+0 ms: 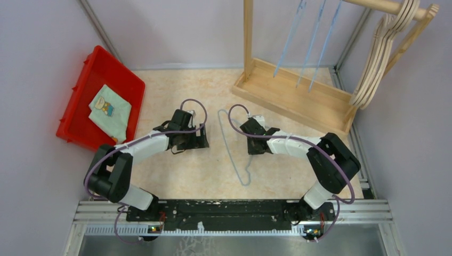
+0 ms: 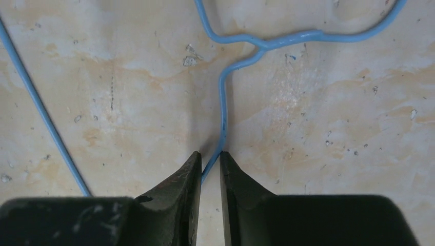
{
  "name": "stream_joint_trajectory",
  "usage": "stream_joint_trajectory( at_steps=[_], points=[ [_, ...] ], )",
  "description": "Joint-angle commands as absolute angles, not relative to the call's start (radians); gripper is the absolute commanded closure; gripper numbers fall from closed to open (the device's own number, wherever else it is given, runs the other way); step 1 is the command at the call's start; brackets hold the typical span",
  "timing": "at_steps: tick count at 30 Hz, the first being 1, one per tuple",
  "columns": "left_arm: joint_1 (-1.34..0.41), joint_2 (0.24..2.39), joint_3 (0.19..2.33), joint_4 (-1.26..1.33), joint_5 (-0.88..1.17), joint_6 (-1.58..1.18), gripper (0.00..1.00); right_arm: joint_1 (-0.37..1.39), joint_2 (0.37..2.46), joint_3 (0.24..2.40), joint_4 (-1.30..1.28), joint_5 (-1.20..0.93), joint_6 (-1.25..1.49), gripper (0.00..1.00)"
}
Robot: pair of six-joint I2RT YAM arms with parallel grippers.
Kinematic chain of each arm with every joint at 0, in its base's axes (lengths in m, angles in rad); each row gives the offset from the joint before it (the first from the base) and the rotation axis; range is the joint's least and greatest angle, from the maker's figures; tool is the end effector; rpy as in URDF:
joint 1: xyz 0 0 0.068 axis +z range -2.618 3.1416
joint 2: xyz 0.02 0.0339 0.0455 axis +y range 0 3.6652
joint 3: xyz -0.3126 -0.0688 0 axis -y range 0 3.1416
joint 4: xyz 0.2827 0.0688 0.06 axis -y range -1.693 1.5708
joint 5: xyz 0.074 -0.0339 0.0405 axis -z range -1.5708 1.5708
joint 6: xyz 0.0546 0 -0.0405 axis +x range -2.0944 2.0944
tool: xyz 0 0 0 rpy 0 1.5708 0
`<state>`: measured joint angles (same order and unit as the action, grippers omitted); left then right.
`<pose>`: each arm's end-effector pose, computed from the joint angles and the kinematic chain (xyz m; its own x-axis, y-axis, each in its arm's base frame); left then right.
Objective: Organize the hangers
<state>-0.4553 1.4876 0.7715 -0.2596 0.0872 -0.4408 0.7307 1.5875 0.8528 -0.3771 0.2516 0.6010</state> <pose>0.2841 -0.1444 0.1784 -0.8783 -0.0433 -0.4762 0.1185 0.9451 -0.3044 0.2559 0.2111 0.1673 -0.8697 -0.0440 -0.4916 -0.0878 0.9939 0.0665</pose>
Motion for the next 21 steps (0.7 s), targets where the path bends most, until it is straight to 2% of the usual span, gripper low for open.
stream_joint_trajectory(
  at_steps=[1, 2, 3, 7, 14, 21],
  points=[
    [-0.451, 1.454, 0.768, -0.280, 0.101, -0.422, 0.01, 0.725, 1.644, 0.818, -0.355, 0.264, 0.596, 0.91],
    [-0.450, 1.452, 0.766, -0.282, 0.101, -0.421, 0.01, 0.726, 1.645, 0.808, -0.348, 0.257, 0.595, 0.98],
    [-0.450, 1.451, 0.763, -0.282, 0.104, -0.420, 0.01, 0.726, 1.675, 0.801, -0.343, 0.249, 0.593, 1.00],
    [-0.450, 1.450, 0.765, -0.283, 0.106, -0.409, 0.01, 0.726, 1.663, 0.803, -0.331, 0.212, 0.571, 1.00],
    [-0.450, 1.462, 0.768, -0.248, 0.115, -0.407, 0.01, 0.726, 1.516, 0.911, -0.354, 0.149, 0.515, 1.00],
    [-0.451, 1.480, 0.757, -0.199, 0.130, -0.415, 0.01, 0.727, 1.389, 1.006, -0.369, -0.008, 0.495, 1.00]
  ],
)
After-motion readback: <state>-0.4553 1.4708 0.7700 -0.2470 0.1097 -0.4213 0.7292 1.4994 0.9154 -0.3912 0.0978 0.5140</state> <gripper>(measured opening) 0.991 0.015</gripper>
